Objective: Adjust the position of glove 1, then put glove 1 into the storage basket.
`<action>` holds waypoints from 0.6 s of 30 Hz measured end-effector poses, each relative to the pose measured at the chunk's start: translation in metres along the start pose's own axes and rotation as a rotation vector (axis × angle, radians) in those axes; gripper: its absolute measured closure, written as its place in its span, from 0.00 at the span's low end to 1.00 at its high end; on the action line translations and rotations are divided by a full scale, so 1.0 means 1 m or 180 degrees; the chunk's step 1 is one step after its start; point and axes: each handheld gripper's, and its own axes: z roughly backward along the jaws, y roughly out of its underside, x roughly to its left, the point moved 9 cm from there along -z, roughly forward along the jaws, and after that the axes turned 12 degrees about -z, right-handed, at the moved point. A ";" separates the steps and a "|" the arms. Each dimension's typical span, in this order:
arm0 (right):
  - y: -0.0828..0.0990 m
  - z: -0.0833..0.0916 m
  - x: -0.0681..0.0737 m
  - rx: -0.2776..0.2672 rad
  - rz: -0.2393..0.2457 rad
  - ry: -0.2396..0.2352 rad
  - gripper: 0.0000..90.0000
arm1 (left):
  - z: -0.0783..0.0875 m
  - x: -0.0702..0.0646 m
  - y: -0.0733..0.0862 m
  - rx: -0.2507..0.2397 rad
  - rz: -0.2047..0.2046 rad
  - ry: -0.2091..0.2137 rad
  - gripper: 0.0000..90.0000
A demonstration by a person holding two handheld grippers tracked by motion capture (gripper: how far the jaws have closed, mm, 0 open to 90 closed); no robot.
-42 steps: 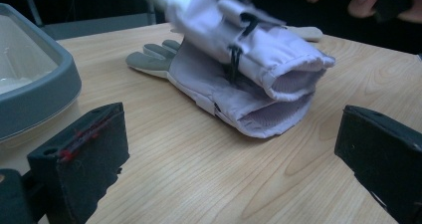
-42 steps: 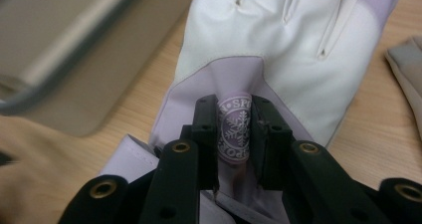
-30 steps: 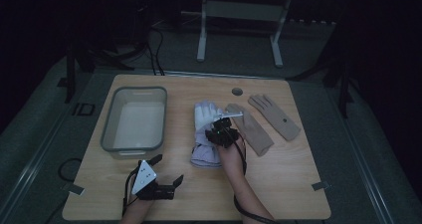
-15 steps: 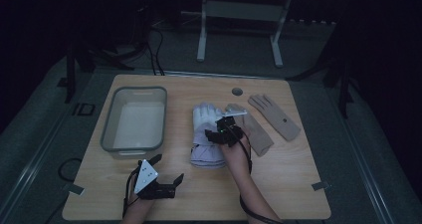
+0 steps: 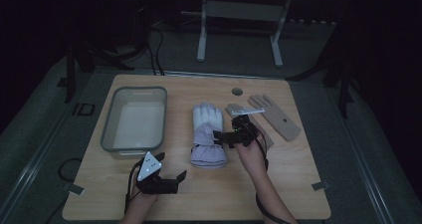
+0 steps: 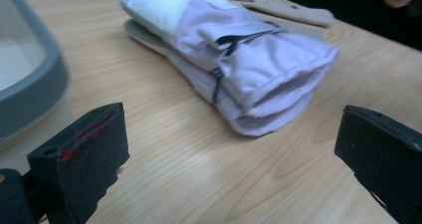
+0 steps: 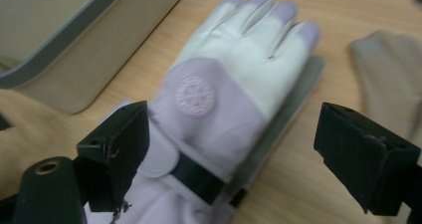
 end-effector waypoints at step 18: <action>-0.010 0.012 -0.006 -0.0117 0.0063 -0.0287 0.15 | -0.036 0.001 -0.067 0.0314 0.0062 0.0296 0.01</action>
